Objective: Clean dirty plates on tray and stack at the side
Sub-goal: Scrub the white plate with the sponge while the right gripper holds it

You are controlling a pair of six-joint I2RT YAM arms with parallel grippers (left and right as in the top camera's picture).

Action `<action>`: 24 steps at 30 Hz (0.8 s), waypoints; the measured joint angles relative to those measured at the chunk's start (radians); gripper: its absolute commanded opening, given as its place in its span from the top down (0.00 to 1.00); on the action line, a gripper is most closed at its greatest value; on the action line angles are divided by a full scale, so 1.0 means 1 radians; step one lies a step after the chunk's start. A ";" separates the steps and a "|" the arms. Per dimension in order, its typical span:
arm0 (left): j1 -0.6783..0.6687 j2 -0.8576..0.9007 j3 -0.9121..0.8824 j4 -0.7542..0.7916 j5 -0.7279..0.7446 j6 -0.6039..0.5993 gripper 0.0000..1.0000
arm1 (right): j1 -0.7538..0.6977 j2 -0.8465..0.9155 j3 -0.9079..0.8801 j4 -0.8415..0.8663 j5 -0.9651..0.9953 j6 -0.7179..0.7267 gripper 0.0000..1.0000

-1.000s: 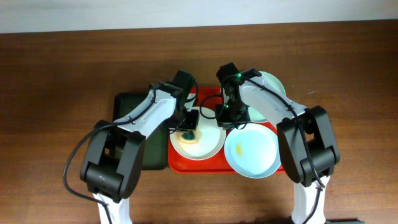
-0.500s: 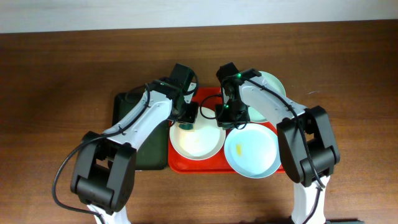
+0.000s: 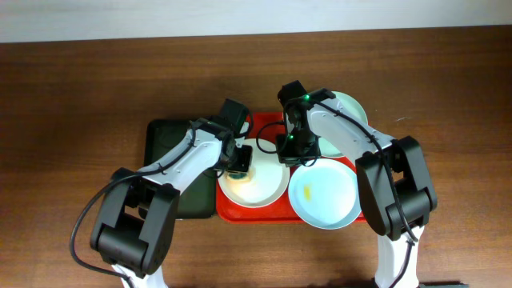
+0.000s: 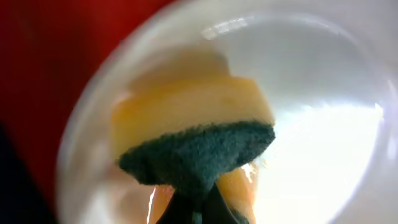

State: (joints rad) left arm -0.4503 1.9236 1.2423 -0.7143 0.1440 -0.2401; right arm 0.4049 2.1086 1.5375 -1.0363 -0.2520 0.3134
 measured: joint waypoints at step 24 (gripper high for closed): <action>0.013 0.058 0.086 -0.122 0.025 -0.036 1.00 | 0.001 0.000 0.000 0.001 0.000 0.001 0.96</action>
State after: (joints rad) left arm -0.4370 1.9816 1.3281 -0.8368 0.1688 -0.2764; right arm 0.4061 2.1090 1.5372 -1.0355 -0.2516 0.3141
